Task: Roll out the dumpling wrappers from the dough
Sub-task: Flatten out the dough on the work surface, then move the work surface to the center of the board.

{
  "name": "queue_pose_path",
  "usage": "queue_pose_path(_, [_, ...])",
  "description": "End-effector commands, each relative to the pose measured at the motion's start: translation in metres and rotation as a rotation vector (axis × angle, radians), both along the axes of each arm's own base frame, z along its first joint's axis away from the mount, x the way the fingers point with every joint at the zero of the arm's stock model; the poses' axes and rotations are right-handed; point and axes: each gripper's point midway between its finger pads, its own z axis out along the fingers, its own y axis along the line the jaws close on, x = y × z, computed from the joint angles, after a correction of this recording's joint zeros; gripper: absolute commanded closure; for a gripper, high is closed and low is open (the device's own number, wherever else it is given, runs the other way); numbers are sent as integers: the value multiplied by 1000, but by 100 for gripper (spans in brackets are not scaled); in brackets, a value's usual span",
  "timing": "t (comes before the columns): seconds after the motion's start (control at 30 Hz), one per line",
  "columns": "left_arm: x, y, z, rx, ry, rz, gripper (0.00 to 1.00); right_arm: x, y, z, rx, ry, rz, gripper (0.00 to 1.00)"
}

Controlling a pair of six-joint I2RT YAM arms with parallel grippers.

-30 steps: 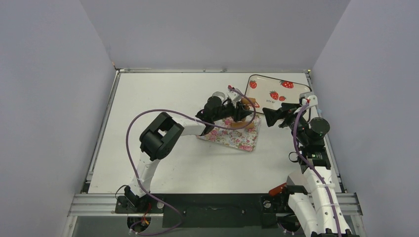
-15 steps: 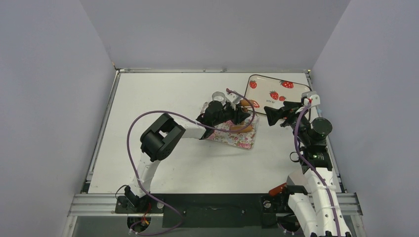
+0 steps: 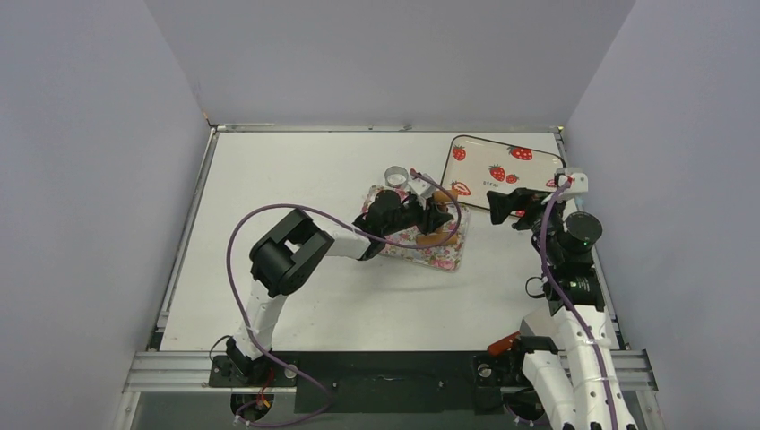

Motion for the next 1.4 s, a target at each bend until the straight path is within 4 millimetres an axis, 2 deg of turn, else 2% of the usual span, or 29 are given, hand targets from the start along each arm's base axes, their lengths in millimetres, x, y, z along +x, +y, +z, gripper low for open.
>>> queue_pose_path(0.0, [-14, -2, 33, 53, -49, -125, 100, 11, -42, 16, 115, 38, -268, 0])
queue_pose_path(0.03, [-12, 1, 53, 39, -79, -132, 100, 15, -46, 15, 127, 56, -293, 0])
queue_pose_path(0.1, [-14, 8, 77, 22, -95, -162, 100, 22, -47, 9, 154, 98, -305, 0])
queue_pose_path(0.17, [-17, 19, 95, 16, -98, -184, 100, 28, -48, -8, 185, 185, -330, 0])
queue_pose_path(0.27, [-24, 34, 110, 29, -120, -217, 100, 36, -55, -59, 202, 384, -424, 8])
queue_pose_path(0.33, [-25, 46, 118, 42, -131, -221, 100, 34, -50, -97, 162, 527, -478, 16])
queue_pose_path(0.37, [-22, 53, 122, 46, -127, -213, 100, 31, -37, -110, 127, 576, -460, 20])
queue_pose_path(0.4, [-22, 56, 124, 47, -125, -216, 100, 33, -38, -128, 88, 625, -499, 21])
queue_pose_path(0.43, [-19, 62, 128, 50, -130, -203, 100, 33, -27, -136, 83, 651, -485, 22])
queue_pose_path(0.47, [-16, 65, 130, 51, -137, -192, 100, 35, -22, -152, 71, 696, -486, 23])
queue_pose_path(0.57, [-8, 80, 135, 46, -165, -145, 100, 48, 4, -176, 63, 747, -442, 25])
queue_pose_path(0.6, [-8, 83, 131, 53, -161, -138, 100, 50, 11, -198, 46, 804, -431, 28])
queue_pose_path(0.63, [-7, 88, 134, 50, -171, -129, 100, 55, 15, -200, 60, 815, -423, 31])
queue_pose_path(0.67, [-6, 92, 132, 57, -177, -124, 100, 60, 22, -211, 67, 853, -402, 36])
queue_pose_path(0.77, [-7, 102, 129, 68, -182, -117, 100, 66, 32, -235, 56, 925, -375, 42])
queue_pose_path(0.9, [-9, 113, 130, 61, -184, -96, 100, 71, 31, -237, 22, 923, -385, 58])
queue_pose_path(0.93, [-10, 115, 130, 59, -188, -93, 100, 70, 32, -240, 5, 928, -379, 62])
queue_pose_path(1.07, [-12, 119, 127, 51, -209, -69, 100, 59, 46, -270, -34, 996, -264, 65])
queue_pose_path(1.17, [-7, 123, 125, 55, -218, -29, 100, 44, 47, -294, -70, 1057, -233, 80])
queue_pose_path(1.3, [-1, 130, 125, 52, -219, 43, 100, 27, 56, -294, -148, 1036, -172, 98])
queue_pose_path(1.37, [-1, 129, 123, 52, -215, 78, 100, 18, 66, -291, -164, 1020, -125, 100])
